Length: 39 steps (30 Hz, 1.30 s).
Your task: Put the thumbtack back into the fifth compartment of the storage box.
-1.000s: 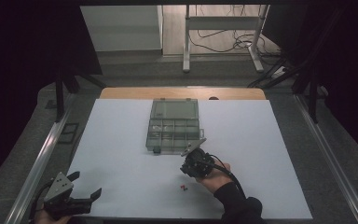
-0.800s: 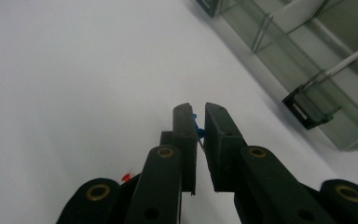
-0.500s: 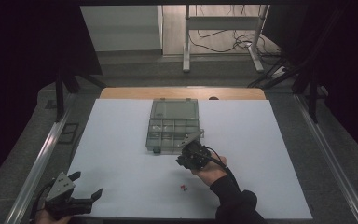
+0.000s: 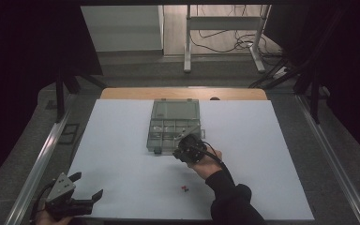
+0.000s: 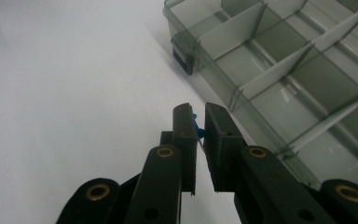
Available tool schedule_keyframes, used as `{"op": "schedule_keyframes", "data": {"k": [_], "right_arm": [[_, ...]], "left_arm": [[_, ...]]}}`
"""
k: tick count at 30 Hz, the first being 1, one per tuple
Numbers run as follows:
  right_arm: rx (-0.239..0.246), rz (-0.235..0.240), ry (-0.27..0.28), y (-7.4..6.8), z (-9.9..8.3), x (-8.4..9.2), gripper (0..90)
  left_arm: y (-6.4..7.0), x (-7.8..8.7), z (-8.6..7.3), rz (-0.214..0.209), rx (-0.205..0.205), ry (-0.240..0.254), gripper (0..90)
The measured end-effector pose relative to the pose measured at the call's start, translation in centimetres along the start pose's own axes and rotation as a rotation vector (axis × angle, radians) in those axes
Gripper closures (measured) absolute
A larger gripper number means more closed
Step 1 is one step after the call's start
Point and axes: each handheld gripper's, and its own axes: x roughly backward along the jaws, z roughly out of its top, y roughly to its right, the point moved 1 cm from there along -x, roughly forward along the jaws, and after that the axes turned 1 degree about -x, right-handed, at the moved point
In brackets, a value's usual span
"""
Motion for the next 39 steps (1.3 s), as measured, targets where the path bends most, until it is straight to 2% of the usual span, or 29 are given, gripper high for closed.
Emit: {"op": "schedule_keyframes", "data": {"k": [19, 39], "right_arm": [[-0.010, -0.014, 0.051, 0.9, 2.7, -2.0, 82.8], [-0.003, -0.014, 0.070, 0.7, 5.5, -4.9, 82.3]], "left_arm": [[0.0, 0.0, 0.0, -0.003, -0.003, 0.001, 1.8], [0.0, 0.0, 0.0, -0.007, -0.009, 0.001, 1.9]]}}
